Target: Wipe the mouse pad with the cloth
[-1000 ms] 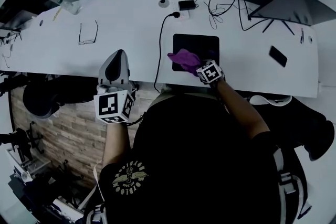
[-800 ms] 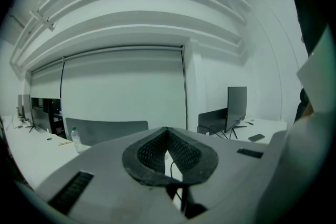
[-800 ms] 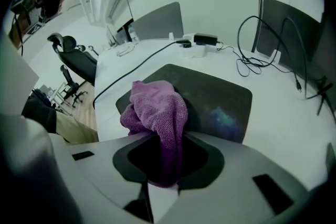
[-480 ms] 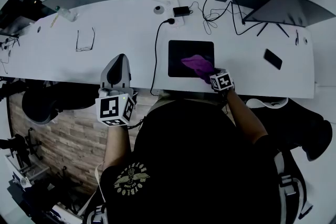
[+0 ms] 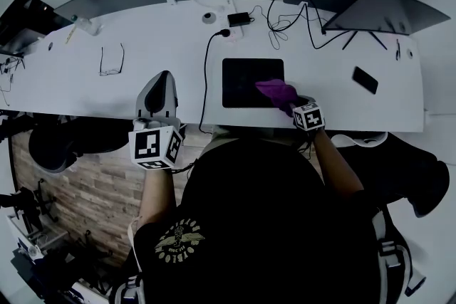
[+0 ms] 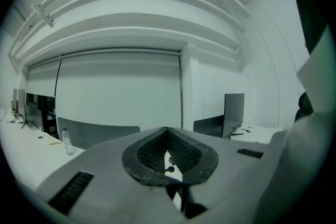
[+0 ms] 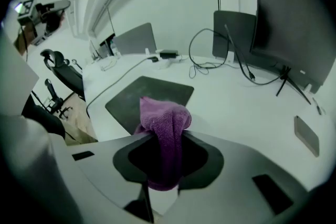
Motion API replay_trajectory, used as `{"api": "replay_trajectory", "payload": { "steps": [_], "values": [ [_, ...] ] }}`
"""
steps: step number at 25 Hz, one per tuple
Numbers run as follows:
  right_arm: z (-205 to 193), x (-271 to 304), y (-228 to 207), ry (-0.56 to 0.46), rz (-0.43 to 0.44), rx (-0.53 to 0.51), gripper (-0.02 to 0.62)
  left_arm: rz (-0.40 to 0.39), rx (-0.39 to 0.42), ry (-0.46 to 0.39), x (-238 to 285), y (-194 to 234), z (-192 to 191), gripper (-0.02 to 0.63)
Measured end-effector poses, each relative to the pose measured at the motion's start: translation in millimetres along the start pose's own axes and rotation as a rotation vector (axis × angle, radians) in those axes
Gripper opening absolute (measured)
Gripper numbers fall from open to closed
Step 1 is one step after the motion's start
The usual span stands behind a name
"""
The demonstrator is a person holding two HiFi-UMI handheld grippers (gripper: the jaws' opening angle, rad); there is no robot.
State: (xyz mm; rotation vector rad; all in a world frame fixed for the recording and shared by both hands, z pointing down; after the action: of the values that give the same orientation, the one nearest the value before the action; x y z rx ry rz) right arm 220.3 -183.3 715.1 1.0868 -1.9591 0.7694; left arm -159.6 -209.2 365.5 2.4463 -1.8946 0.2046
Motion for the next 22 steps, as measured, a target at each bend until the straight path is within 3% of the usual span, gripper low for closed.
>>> {"api": "replay_trajectory", "payload": {
  "steps": [9,22],
  "values": [
    [75,-91,21,-0.308,0.072,-0.072,0.091,-0.018,0.055,-0.013,9,-26,10,0.002],
    [187,-250,45,-0.714,0.019,-0.173,0.089,-0.066,0.096,-0.068,-11,-54,56,0.002]
  ]
}}
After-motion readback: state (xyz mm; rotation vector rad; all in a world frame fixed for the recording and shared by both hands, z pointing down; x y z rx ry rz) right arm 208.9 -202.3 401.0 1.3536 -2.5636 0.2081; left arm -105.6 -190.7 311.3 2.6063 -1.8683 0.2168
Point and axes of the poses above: the fingertips, and each gripper's own axes: x forward along the fingers, y to its left, z out of its top, the point moved 2 cm from there along -x, backward along the fingers, and after that the axes turned 3 degrees about z, right-handed, at the moved point
